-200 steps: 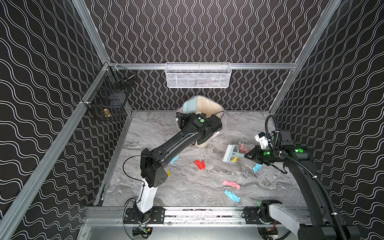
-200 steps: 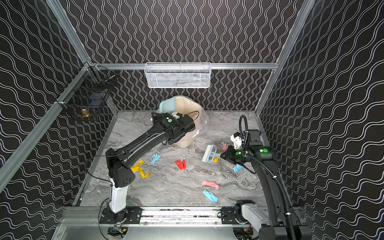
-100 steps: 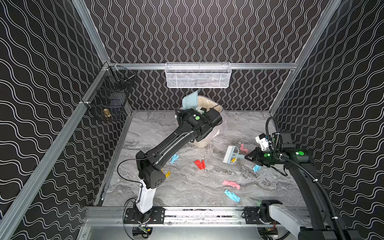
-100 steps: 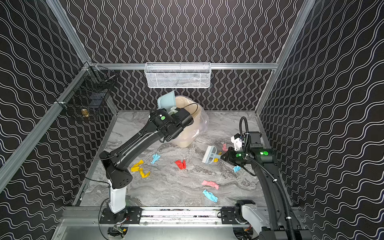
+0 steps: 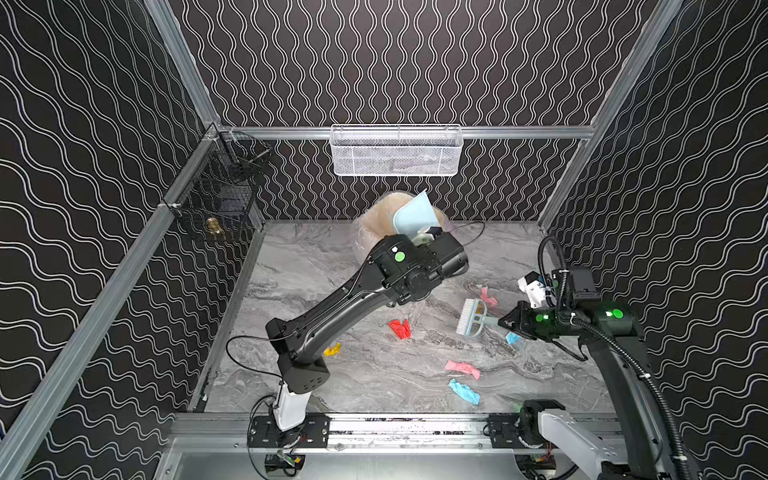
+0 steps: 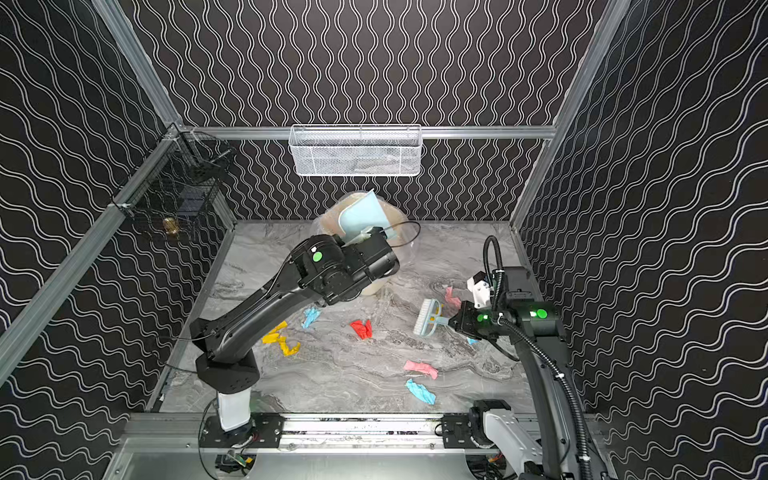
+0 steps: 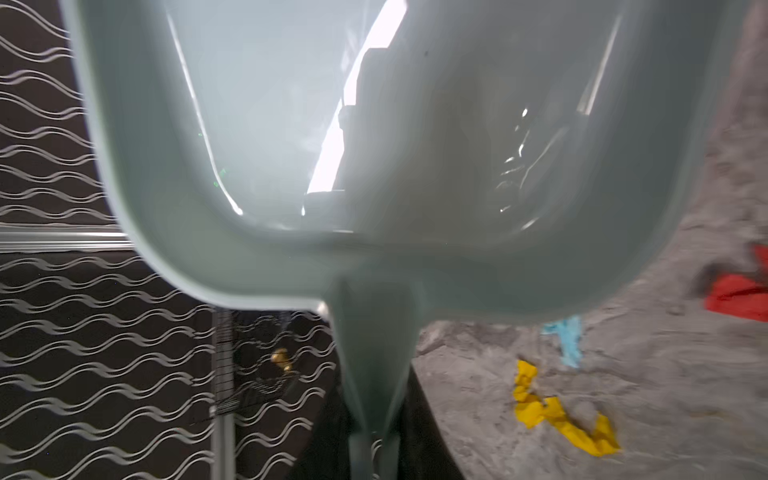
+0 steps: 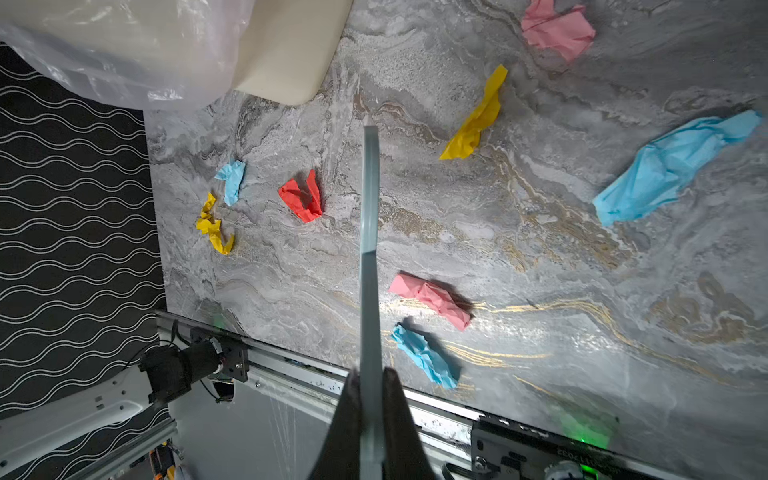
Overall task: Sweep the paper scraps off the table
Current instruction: 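Bring the empty dustpan back down near the table front with the left gripper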
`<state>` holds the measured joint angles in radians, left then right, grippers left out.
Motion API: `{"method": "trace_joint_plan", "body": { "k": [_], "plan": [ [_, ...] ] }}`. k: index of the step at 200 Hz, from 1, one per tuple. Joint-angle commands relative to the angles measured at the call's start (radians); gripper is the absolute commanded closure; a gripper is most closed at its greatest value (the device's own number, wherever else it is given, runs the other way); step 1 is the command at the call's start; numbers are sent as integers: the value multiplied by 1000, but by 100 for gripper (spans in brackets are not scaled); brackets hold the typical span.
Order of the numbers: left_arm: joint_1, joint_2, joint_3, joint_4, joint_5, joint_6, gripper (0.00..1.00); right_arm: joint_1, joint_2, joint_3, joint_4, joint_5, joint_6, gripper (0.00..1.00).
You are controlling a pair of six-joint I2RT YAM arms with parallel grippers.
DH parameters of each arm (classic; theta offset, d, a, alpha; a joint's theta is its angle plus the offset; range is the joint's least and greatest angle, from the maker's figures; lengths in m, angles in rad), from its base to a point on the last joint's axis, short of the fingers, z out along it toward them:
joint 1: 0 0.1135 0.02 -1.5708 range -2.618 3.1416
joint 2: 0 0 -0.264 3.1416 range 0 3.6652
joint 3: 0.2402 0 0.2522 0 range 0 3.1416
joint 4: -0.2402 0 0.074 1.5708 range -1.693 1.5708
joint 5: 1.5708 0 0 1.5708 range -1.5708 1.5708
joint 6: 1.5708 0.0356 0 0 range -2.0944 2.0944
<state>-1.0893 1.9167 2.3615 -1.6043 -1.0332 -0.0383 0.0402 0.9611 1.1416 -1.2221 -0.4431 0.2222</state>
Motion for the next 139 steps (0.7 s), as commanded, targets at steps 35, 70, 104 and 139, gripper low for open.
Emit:
{"method": "trace_joint_plan", "body": {
  "k": [35,70,104,139],
  "plan": [
    [-117,-97,-209,-66,384,-265,100,3,-4,17,-113,95,7,100],
    [-180,-217,-499,-4,540,-366,100,4,-13,20,-145,156,33,100],
    [-188,-340,-738,86,627,-404,100,8,-12,21,-165,220,46,100],
    [-189,-322,-869,137,694,-394,100,52,11,18,-181,318,89,100]
  ]
}}
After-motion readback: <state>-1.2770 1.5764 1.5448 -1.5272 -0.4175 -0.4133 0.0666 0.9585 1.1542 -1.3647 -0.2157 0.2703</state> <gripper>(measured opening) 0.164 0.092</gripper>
